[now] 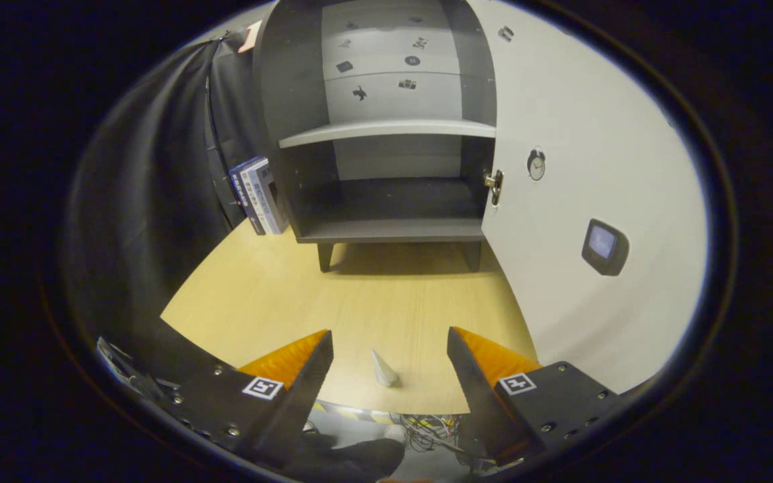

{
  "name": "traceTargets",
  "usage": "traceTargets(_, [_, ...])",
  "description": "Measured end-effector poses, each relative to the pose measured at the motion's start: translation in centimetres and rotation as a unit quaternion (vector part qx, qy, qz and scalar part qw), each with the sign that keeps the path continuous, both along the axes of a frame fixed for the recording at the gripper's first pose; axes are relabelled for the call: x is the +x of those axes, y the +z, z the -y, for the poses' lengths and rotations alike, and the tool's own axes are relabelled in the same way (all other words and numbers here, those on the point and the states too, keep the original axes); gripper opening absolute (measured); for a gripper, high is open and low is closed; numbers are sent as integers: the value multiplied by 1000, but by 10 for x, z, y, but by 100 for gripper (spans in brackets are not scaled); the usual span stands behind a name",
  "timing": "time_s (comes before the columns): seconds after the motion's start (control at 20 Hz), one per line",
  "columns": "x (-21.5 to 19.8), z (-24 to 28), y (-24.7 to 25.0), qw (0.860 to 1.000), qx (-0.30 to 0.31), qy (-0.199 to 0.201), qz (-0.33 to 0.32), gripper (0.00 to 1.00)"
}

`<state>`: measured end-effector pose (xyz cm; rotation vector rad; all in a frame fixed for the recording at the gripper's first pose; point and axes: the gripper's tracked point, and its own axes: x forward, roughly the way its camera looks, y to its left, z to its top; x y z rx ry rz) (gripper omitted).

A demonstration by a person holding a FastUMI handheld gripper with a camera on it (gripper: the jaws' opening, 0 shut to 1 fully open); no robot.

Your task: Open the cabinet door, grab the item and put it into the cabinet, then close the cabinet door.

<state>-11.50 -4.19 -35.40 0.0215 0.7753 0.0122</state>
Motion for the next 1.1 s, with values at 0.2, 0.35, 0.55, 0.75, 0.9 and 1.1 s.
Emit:
traceTargets(0.2, [4, -4, -27, 999, 5, 13, -31, 100])
traceTargets(0.35, [5, -9, -48, 998, 4, 33, -51, 100])
traceTargets(0.55, [-2, -6, -82, 995, -10, 47, -89, 100])
traceTargets(0.75, [-7, -5, -112, 992, -5, 40, -122, 100])
traceTargets(0.9, [-12, -4, -132, 989, 10, 25, -143, 78])
traceTargets(1.1, [-14, -5, -148, 987, 27, 15, -159, 77])
